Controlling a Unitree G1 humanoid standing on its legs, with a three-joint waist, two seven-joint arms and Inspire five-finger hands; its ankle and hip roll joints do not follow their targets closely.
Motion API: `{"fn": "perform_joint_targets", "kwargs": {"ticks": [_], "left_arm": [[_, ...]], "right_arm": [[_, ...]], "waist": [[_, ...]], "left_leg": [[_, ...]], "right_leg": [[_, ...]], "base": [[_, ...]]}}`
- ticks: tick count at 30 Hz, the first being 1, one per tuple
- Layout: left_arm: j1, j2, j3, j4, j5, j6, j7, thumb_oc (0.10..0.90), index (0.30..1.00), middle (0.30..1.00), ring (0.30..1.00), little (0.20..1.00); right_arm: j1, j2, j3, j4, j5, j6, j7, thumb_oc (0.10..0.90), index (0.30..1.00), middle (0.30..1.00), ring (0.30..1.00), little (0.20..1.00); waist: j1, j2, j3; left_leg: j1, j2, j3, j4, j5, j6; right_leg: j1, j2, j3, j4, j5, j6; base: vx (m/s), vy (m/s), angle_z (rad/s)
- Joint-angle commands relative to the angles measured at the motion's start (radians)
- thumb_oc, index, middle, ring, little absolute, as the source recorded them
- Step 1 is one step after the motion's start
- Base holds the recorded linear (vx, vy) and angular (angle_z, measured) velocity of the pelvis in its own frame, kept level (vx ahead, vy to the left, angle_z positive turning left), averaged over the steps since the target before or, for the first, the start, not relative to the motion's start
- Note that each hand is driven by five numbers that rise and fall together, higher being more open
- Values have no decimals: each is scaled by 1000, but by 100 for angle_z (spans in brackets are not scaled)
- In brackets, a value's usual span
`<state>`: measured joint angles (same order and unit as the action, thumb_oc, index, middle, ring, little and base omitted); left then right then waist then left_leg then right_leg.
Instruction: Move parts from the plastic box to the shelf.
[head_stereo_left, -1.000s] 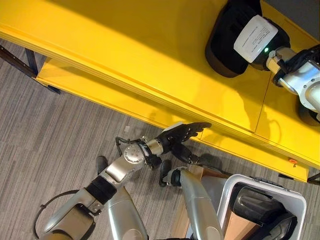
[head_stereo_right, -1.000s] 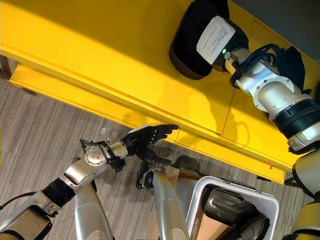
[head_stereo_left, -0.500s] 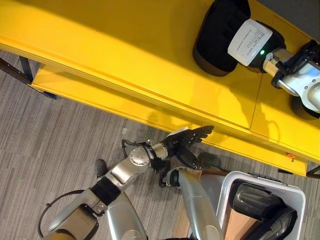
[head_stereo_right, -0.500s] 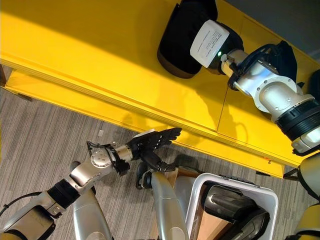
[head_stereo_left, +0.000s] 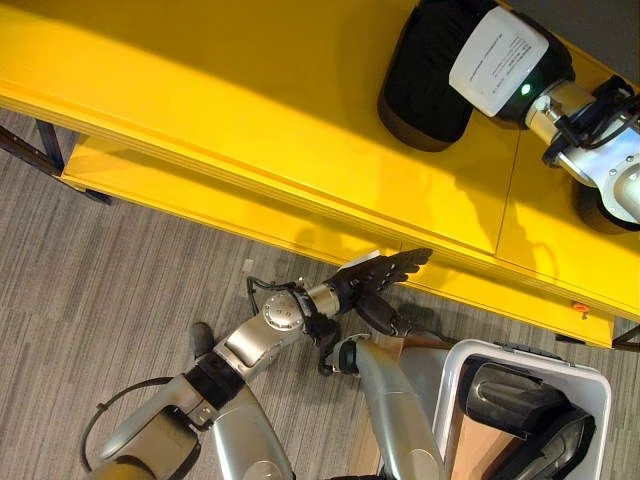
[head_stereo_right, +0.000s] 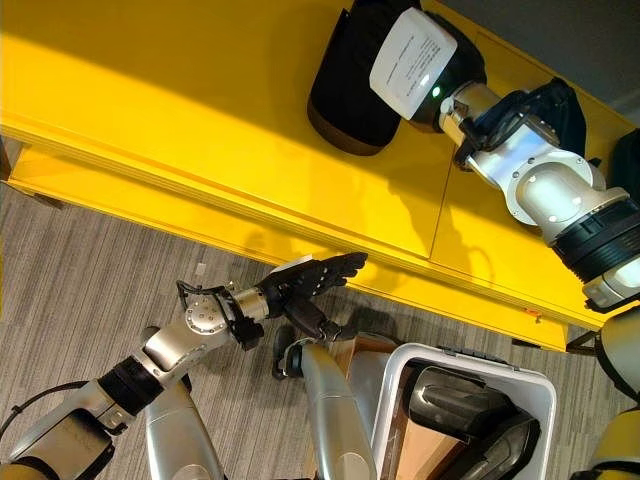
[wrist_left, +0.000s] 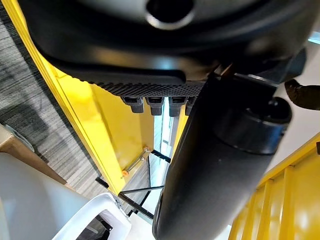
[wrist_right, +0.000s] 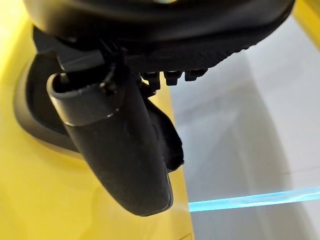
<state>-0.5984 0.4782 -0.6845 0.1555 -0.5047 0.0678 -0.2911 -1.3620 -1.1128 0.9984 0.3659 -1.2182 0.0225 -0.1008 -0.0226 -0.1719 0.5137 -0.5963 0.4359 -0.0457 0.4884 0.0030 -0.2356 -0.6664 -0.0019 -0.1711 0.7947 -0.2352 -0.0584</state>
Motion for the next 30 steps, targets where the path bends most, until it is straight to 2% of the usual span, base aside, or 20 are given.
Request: {"fn": "perform_joint_targets", "kwargs": {"ticks": [1,9,12,13,15,16,20,21,23,24,27,30], "left_arm": [[-52,-51,-28,-116,-47,-72,-21,900,1000,1000,1000,1000],[-47,-50,-26,-118,-47,-86,-18,900,1000,1000,1000,1000],[-42,-49,-21,-123,-51,-86,-25,900,1000,1000,1000,1000],[-40,-53,-23,-127,-46,-94,-17,900,1000,1000,1000,1000],[-38,-54,-24,-130,-52,-99,-12,900,1000,1000,1000,1000],[-37,-56,-24,-128,-50,-108,-6,900,1000,1000,1000,1000],[-29,-64,-5,-141,-38,-122,24,900,1000,1000,1000,1000],[-20,-72,13,-145,-32,-134,36,900,1000,1000,1000,1000],[-16,-74,25,-149,-30,-139,39,900,1000,1000,1000,1000],[-9,-79,39,-153,-26,-149,38,900,1000,1000,1000,1000],[-4,-85,57,-161,-24,-175,55,900,1000,1000,1000,1000],[-1,-89,88,-165,-33,-199,70,900,1000,1000,1000,1000]], "right_arm": [[-19,-39,-155,-24,-36,155,-18,900,1000,1000,1000,1000],[-18,-59,-156,-47,-30,159,9,900,1000,1000,1000,1000],[-20,-70,-155,-47,1,200,-5,900,1000,1000,1000,1000],[-27,-72,-159,-47,46,243,-28,900,1000,1000,1000,1000],[-29,-75,-161,-49,95,277,-65,900,1000,1000,1000,1000],[-27,-79,-173,-53,147,316,-104,900,1000,1000,1000,1000],[42,-96,-286,-101,291,362,-240,900,1000,1000,1000,1000],[107,-103,-366,-142,352,371,-327,900,1000,1000,1000,1000],[152,-107,-429,-176,377,371,-352,900,1000,1000,1000,1000],[204,-102,-492,-200,394,354,-409,900,1000,1000,1000,1000],[298,-100,-603,-268,408,314,-449,900,1000,1000,1000,1000],[387,-105,-709,-357,405,268,-446,900,1000,1000,1000,1000]], "waist": [[-13,-72,-61],[-23,-65,-65],[-27,-63,-72],[-27,-57,-71],[-33,-56,-74],[-36,-51,-74],[-55,-37,-78],[-70,-27,-80],[-79,-22,-81],[-90,-12,-82],[-110,5,-86],[-132,26,-86]], "left_leg": [[53,58,-9,-74,-2,92],[61,60,2,-78,-4,94],[67,61,6,-83,-3,93],[61,66,12,-93,20,99],[73,62,12,-87,-4,92],[69,66,20,-101,18,99],[79,57,32,-109,8,99],[87,55,43,-118,6,99],[94,51,51,-121,2,97],[105,47,60,-128,-4,98],[126,34,80,-143,-16,99],[143,21,102,-146,-32,100]], "right_leg": [[9,-104,51,56,-53,113],[6,-107,56,58,-56,112],[9,-105,58,55,-58,110],[-3,-101,54,51,-39,98],[8,-105,62,54,-58,107],[-1,-101,59,42,-36,98],[-1,-99,78,30,-34,102],[0,-98,86,21,-31,103],[0,-98,96,14,-28,105],[3,-98,104,5,-26,106],[5,-98,126,-15,-19,110],[7,-104,146,-26,-14,113]], "base": [[-22,31,-8],[-10,18,-2],[-27,27,-1],[-84,68,-2],[-14,72,-3],[-9,107,-5],[-40,129,-2],[-29,166,-3],[-23,166,-9],[-21,153,-12],[-30,220,-13],[-22,211,-9]]}}
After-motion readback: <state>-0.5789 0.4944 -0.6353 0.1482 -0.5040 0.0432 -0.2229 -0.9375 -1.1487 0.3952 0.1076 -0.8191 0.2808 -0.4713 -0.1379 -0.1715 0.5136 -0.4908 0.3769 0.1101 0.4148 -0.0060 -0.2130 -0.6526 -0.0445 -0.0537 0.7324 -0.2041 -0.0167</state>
